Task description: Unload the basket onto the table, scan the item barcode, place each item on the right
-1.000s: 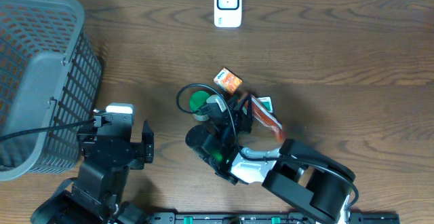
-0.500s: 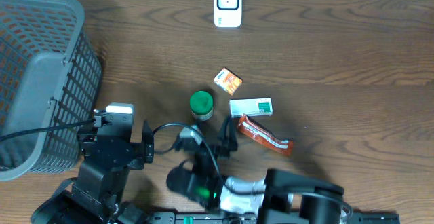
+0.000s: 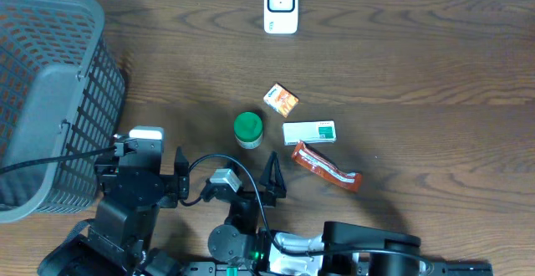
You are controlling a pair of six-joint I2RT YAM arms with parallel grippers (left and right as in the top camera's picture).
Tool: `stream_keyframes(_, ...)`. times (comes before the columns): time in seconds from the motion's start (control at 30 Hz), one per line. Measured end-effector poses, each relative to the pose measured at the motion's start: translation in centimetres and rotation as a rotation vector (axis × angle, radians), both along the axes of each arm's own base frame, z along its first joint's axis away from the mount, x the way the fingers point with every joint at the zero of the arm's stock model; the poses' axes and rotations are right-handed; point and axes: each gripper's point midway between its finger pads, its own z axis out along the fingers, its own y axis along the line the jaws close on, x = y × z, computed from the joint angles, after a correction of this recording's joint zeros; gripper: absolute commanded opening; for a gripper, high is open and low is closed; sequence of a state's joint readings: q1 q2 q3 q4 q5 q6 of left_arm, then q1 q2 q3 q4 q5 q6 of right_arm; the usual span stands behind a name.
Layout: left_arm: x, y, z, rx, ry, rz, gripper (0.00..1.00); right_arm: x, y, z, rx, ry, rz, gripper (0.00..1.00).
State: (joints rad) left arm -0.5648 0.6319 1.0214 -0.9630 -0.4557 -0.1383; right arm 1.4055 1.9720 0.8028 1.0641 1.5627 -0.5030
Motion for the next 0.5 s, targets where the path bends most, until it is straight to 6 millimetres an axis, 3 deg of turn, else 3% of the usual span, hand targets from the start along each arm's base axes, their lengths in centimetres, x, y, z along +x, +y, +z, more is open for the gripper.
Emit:
stream_keyframes(0.13, 0.0, 0.0, -0.1, 0.001, 0.003, -0.001, 0.88, 2.0, -1.5, 0.5, -0.101, 0.019, -0.065, 0.99)
stream_keyframes(0.27, -0.1, 0.0, -0.1, 0.003, 0.006, -0.001, 0.88, 5.0, -4.3, 0.9, -0.181, 0.044, -0.173, 0.99)
stream_keyframes(0.5, -0.1, 0.0, -0.1, 0.003, 0.006, -0.001, 0.88, 8.1, -10.9, 0.4, -0.247, 0.083, -0.337, 0.99)
